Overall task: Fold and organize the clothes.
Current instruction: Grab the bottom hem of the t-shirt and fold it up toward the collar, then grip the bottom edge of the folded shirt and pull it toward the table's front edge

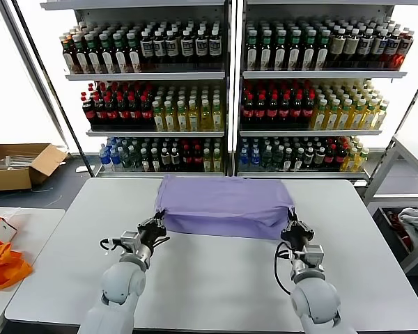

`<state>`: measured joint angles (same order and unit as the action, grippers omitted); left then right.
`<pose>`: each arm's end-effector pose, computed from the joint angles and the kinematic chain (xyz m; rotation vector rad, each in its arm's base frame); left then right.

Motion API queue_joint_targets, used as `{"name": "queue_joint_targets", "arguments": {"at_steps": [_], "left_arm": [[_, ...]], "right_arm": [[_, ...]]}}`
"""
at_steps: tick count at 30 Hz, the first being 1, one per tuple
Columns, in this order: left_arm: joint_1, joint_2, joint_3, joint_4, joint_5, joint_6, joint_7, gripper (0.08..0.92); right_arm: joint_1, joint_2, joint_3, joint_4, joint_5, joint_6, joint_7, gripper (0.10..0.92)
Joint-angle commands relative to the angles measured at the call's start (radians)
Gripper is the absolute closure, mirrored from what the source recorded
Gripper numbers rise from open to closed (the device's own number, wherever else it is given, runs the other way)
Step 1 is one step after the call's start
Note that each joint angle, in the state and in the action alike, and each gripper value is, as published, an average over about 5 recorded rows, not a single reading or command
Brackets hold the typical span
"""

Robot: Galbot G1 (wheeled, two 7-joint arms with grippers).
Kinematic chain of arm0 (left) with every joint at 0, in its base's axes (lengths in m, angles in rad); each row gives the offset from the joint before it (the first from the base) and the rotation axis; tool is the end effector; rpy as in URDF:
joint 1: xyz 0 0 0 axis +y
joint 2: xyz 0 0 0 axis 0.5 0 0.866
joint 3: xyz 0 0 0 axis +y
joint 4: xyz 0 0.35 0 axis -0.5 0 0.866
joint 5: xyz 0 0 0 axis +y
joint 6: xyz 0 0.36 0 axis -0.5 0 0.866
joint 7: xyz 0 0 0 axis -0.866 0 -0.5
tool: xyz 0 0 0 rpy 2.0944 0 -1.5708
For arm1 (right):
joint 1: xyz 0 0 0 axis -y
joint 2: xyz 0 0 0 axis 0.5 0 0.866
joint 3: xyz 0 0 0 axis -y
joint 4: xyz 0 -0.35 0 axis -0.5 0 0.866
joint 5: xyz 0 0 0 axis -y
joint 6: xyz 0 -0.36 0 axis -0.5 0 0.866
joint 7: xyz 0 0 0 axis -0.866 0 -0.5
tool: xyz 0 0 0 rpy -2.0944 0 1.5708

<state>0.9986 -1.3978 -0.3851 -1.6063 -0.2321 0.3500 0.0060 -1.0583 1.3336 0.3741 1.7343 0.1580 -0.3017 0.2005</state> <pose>0.3725 0.0091 -0.3230 -0.2273 -2.8386 0.0472 0.3479 -0.0171 -0.2996 -0.0490 -2.9660 0.1628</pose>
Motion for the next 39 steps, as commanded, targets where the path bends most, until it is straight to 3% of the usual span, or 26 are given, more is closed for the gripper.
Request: {"name": "queue_joint_targets", "arguments": {"at_steps": [1,13,24,28,39], "left_arm": [[-0.102,0.001,0.029,0.133,-0.011,-0.01,0.0,0.86],[-0.048,0.013,0.02,0.048,-0.001,0.014,-0.002,0.517],[0.032,0.025,0.014,-0.046,0.04,0.064,-0.004,0.217],[0.045,0.025,0.014,-0.063,0.053,0.08,-0.008,0.18],[0.042,0.023,0.02,-0.067,0.069,0.113,-0.028,0.177]], "right_arm": [[0.076,-0.001,-0.016,-0.08,-0.026,-0.039,-0.031,0.87],[0.112,0.045,-0.025,-0.093,0.058,0.001,0.056,0.524],[-0.091,0.009,0.018,0.113,0.051,-0.096,0.09,0.228],[-0.141,-0.009,0.047,0.167,0.066,-0.118,0.101,0.205],[-0.186,-0.037,0.098,0.167,0.134,-0.154,0.106,0.203]]}}
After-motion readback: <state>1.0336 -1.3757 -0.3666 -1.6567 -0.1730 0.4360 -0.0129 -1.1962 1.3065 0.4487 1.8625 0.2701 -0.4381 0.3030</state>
